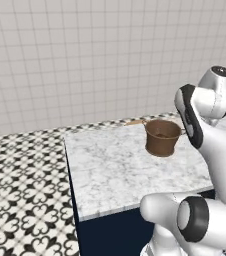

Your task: Open the cabinet, pick up the bread from the cabinet and place it in the basket. Then move the basket to the dining counter.

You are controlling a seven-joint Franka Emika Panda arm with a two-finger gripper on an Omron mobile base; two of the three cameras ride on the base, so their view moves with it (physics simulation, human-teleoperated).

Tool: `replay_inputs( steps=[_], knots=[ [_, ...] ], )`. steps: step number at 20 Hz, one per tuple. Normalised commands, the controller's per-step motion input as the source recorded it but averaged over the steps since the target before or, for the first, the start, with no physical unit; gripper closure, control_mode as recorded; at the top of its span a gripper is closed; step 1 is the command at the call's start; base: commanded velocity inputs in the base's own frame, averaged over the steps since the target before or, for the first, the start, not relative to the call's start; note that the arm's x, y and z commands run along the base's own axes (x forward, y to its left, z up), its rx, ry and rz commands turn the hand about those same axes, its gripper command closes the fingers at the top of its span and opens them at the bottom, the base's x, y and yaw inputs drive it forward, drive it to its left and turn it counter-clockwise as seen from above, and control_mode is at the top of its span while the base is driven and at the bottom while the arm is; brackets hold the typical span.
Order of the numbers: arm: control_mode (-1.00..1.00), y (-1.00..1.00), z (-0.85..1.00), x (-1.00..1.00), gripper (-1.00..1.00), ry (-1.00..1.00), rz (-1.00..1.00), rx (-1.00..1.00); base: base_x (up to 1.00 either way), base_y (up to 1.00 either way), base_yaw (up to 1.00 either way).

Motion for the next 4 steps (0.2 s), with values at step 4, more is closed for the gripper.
replay_inputs(
  steps=[4],
  knots=[
    [-1.00, 0.84, 0.50, -1.00, -1.00, 0.00, 0.00, 0.00, 0.00, 0.00, 0.00]
  ],
)
